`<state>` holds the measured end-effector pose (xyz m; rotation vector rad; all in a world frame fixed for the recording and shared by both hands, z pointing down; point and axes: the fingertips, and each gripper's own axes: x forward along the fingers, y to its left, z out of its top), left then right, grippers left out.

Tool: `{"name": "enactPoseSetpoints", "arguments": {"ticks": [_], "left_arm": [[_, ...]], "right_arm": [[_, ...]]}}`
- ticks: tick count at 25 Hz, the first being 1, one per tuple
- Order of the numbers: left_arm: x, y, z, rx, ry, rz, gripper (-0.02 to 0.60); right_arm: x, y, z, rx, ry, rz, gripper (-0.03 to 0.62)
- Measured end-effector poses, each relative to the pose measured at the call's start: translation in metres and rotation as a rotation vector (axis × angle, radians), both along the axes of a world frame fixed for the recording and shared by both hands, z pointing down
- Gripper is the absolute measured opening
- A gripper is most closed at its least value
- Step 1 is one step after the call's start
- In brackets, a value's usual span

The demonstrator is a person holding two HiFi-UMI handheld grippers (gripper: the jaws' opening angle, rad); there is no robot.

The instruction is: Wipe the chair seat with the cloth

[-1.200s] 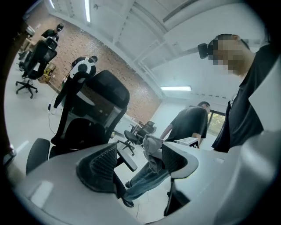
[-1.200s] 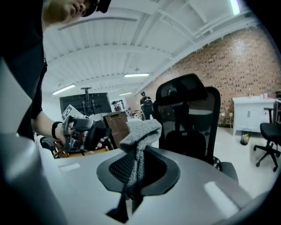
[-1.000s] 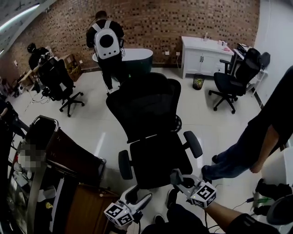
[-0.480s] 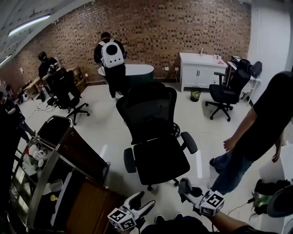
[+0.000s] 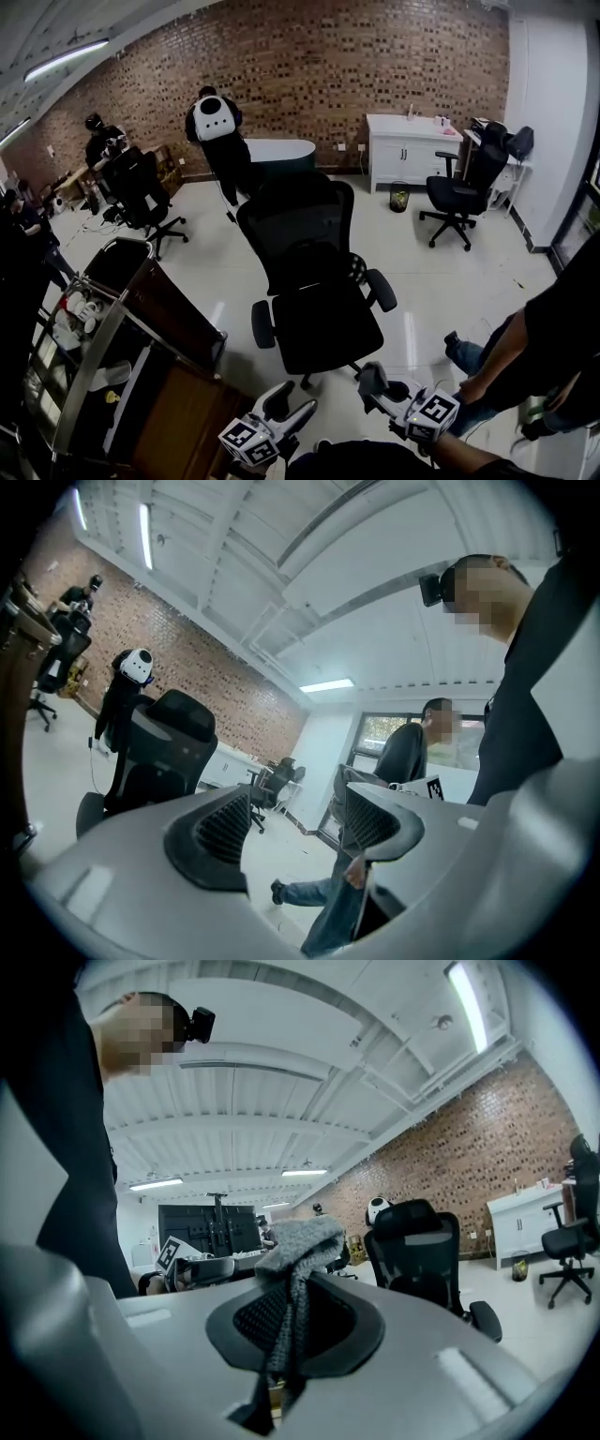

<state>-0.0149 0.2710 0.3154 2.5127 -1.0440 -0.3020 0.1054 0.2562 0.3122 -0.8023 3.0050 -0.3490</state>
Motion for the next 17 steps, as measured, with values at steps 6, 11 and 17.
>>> {"name": "enactPoseSetpoints", "arguments": {"ticks": [6,11,17], "left_arm": [[0.008,0.01,-0.005,0.006,-0.011,-0.02,0.341],[0.011,0.015,-0.001,0.004,-0.011,-0.022,0.341],[0.014,0.018,0.0,0.014,-0.015,-0.012,0.341]], "right_arm": [[0.007,0.006,0.001,-0.027,-0.028,-0.002,0.029],[0.013,0.009,0.003,-0.029,-0.039,0.001,0.029],[0.015,0.011,0.001,-0.018,-0.027,-0.004,0.029]]}}
